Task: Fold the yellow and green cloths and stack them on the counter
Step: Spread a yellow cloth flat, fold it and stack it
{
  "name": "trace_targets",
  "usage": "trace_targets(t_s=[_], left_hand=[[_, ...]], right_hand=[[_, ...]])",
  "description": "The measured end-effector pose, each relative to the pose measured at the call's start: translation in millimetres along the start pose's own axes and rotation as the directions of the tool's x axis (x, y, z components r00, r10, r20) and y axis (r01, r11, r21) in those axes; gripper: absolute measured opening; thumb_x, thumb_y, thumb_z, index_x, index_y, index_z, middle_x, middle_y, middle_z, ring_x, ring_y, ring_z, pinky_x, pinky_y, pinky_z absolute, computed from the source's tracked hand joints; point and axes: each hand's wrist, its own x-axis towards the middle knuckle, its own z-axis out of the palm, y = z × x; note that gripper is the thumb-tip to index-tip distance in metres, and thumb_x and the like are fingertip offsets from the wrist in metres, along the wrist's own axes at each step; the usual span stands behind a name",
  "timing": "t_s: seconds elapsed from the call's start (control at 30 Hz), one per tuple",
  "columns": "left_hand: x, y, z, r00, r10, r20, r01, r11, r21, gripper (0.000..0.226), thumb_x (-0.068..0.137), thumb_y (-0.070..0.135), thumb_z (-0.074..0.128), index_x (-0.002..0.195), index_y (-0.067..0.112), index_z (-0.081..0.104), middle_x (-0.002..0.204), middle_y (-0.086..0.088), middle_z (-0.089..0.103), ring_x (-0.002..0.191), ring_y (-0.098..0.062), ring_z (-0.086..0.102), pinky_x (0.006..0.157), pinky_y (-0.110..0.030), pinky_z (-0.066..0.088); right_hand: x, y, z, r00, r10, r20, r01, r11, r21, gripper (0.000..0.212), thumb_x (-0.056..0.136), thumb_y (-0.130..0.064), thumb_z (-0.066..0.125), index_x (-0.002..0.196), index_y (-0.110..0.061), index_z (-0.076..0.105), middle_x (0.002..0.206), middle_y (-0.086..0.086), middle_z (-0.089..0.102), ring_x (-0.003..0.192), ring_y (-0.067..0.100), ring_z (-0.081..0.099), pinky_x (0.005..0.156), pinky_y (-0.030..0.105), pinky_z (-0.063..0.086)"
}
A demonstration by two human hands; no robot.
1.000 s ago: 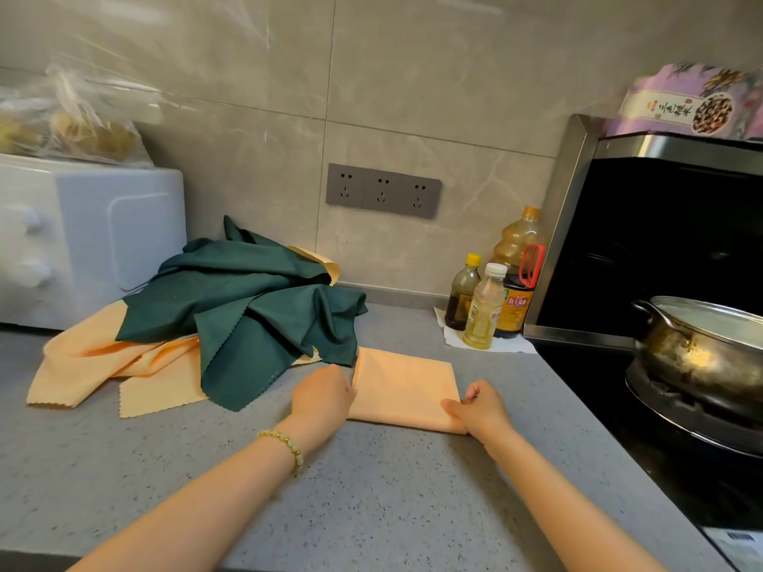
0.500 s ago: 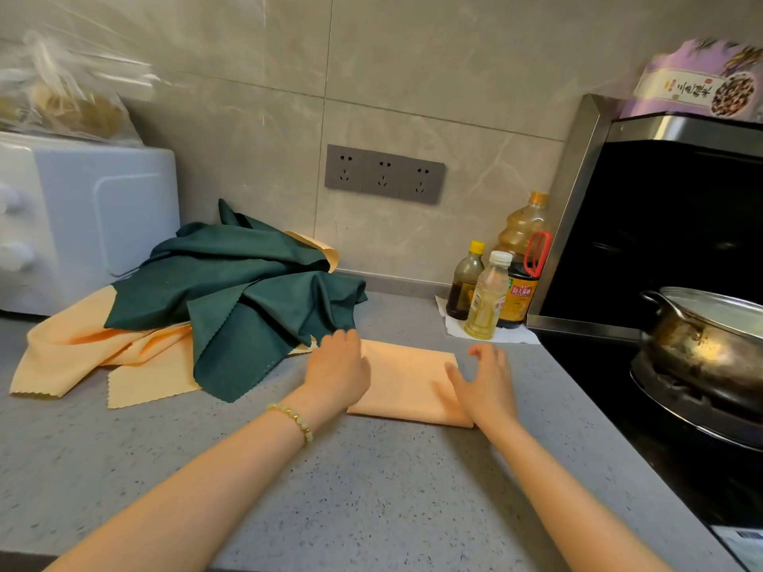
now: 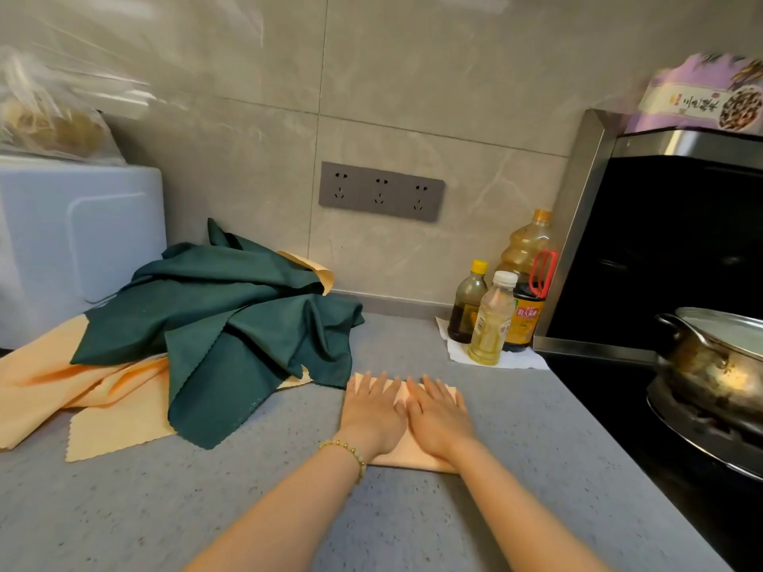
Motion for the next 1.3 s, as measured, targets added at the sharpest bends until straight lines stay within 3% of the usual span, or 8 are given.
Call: trace_targets(t_s=[0.33,0.43,0.5,0.57,0.83,1.0,1.17,1.3], left_hand=[[-66.5,-2.0,4.7,1.0,0.03,0.004,-0.03,0.999,0.026,0.054,0.103,0.039,0.012,0.153,0.024,-0.001,0.161,0.002,-0.003,0.147,-0.024,-0.009,0.118,-0.044,-0.008],[-84.8,-5.0,4.0,0.999,0.039,0.001,-0.039,0.999,0.011,0.055,0.103,0.04,0.014,0.153,0.025,0.0,0.161,0.004,-0.003,0.147,-0.022,-0.01,0.118,-0.043,-0.009],[-85.5,-5.2,1.3,0.999,0.032,-0.001,-0.032,0.999,0.011,0.055,0.102,0.041,0.016,0.154,0.025,0.001,0.161,0.003,-0.001,0.147,-0.022,-0.009,0.118,-0.044,-0.008],[-84.7,-4.6,-0.3,1.0,0.031,0.0,-0.031,0.999,0.011,0.056,0.102,0.041,0.017,0.154,0.025,0.002,0.161,0.003,0.002,0.147,-0.023,-0.007,0.119,-0.045,-0.007],[-85.3,-3.6,-1.5,1.0,0.018,-0.018,-0.018,1.0,0.015,0.056,0.102,0.04,0.018,0.154,0.024,0.003,0.161,0.002,0.003,0.147,-0.024,-0.005,0.118,-0.045,-0.007],[-87.2,-4.0,-2.8,1.0,0.003,-0.02,-0.002,1.0,0.022,0.056,0.102,0.04,0.017,0.154,0.024,0.001,0.161,0.0,0.001,0.147,-0.025,-0.006,0.118,-0.045,-0.007],[-87.1,-2.8,-1.0,1.0,-0.018,-0.018,0.019,0.999,0.03,0.057,0.102,0.04,0.016,0.154,0.023,-0.001,0.161,-0.002,-0.001,0.147,-0.027,-0.007,0.119,-0.046,-0.008],[-86.9,-1.8,-1.4,0.998,-0.046,-0.029,0.048,0.997,0.056,0.057,0.102,0.04,0.016,0.154,0.022,-0.001,0.161,-0.005,-0.002,0.147,-0.03,-0.007,0.118,-0.046,-0.008]], right_hand=[[-70.9,-17.0,4.1,0.998,-0.029,0.048,0.029,1.0,-0.005,0.051,0.102,-0.039,0.012,0.152,-0.03,0.003,0.16,-0.001,-0.003,0.146,0.017,-0.006,0.117,0.043,-0.008],[-79.6,-11.3,-0.7,0.995,-0.09,-0.032,0.091,0.995,0.034,0.047,0.102,-0.034,0.021,0.149,-0.026,0.022,0.155,-0.001,0.021,0.142,0.016,0.015,0.117,0.038,0.003],[-67.8,-0.9,-9.7,0.989,-0.103,-0.105,0.116,0.986,0.122,0.034,0.101,-0.027,0.032,0.132,-0.023,0.046,0.134,-0.004,0.044,0.128,0.015,0.036,0.109,0.031,0.023],[-56.4,10.7,-17.9,0.991,-0.056,-0.123,0.081,0.975,0.207,0.018,0.098,-0.026,0.042,0.11,-0.024,0.055,0.112,-0.009,0.047,0.117,0.014,0.043,0.098,0.029,0.035],[-46.4,31.9,-16.7,0.994,0.024,-0.111,-0.002,0.98,0.2,0.02,0.097,-0.036,0.042,0.097,-0.019,0.053,0.106,-0.004,0.047,0.106,0.013,0.037,0.091,0.027,0.031],[-45.2,27.1,-14.0,0.945,0.014,-0.327,0.063,0.972,0.226,0.009,0.091,-0.028,0.057,0.086,-0.021,0.057,0.092,-0.008,0.051,0.097,0.011,0.042,0.078,0.024,0.031],[-46.1,23.8,-13.5,0.946,0.07,-0.317,0.037,0.947,0.32,0.007,0.09,-0.027,0.06,0.086,-0.021,0.058,0.073,-0.006,0.057,0.072,0.012,0.054,0.064,0.029,0.045],[-46.4,21.1,-14.0,0.941,0.059,-0.334,0.045,0.955,0.294,0.008,0.09,-0.027,0.06,0.085,-0.022,0.057,0.069,-0.006,0.056,0.064,0.007,0.049,0.052,0.021,0.034]])
